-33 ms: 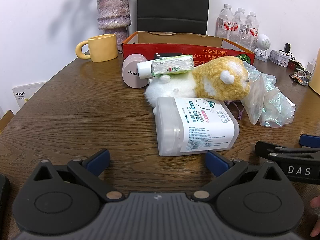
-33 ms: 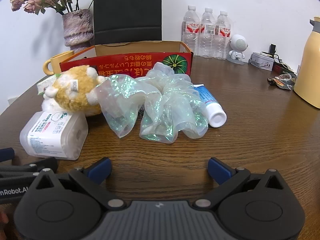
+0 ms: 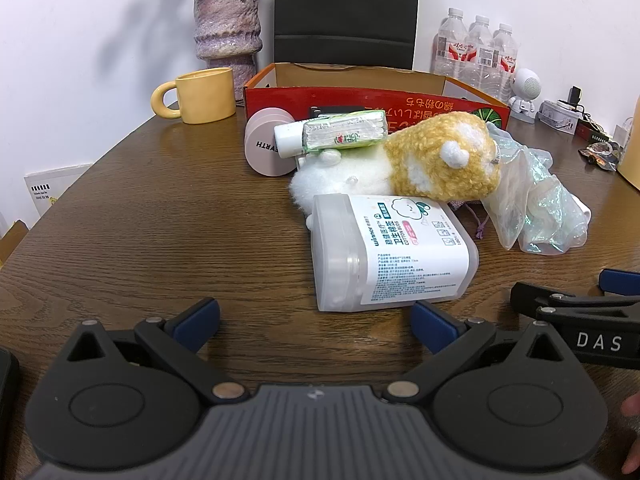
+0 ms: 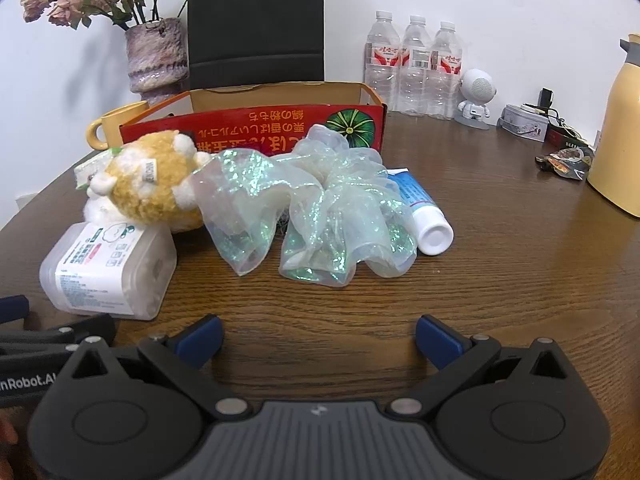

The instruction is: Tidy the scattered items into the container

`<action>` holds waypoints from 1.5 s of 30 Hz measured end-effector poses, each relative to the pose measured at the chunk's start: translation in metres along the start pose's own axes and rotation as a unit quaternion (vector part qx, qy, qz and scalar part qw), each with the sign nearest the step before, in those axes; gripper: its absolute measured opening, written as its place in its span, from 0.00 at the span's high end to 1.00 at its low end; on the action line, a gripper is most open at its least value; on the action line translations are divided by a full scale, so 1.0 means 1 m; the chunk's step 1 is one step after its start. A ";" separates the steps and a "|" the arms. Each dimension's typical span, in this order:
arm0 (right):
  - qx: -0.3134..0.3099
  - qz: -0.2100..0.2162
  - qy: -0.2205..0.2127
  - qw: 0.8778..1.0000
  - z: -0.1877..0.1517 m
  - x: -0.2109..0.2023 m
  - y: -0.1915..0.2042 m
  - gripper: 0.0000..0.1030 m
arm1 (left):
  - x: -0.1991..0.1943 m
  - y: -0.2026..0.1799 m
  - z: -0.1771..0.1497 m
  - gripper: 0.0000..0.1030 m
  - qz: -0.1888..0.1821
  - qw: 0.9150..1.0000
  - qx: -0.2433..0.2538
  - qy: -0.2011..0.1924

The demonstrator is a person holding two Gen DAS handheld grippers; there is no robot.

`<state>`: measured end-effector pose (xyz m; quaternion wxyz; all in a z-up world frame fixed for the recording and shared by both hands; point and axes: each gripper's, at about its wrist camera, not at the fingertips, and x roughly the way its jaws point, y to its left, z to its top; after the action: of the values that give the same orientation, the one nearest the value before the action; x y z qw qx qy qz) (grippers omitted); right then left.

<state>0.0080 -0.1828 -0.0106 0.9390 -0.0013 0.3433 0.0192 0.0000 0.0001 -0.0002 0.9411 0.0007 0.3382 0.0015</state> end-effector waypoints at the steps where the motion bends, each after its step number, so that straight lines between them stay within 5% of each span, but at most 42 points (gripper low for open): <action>1: 0.000 0.002 0.002 1.000 0.000 0.000 0.000 0.00 | 0.000 0.000 0.000 0.00 0.000 1.000 0.000 0.000; 45: -0.010 0.020 -0.003 1.000 -0.001 -0.002 -0.002 0.00 | 0.001 0.000 -0.001 0.00 0.003 1.000 0.000 0.000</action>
<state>0.0055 -0.1848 -0.0104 0.9396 -0.0035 0.3398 0.0409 -0.0001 0.0001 -0.0017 0.9409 0.0016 0.3386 0.0045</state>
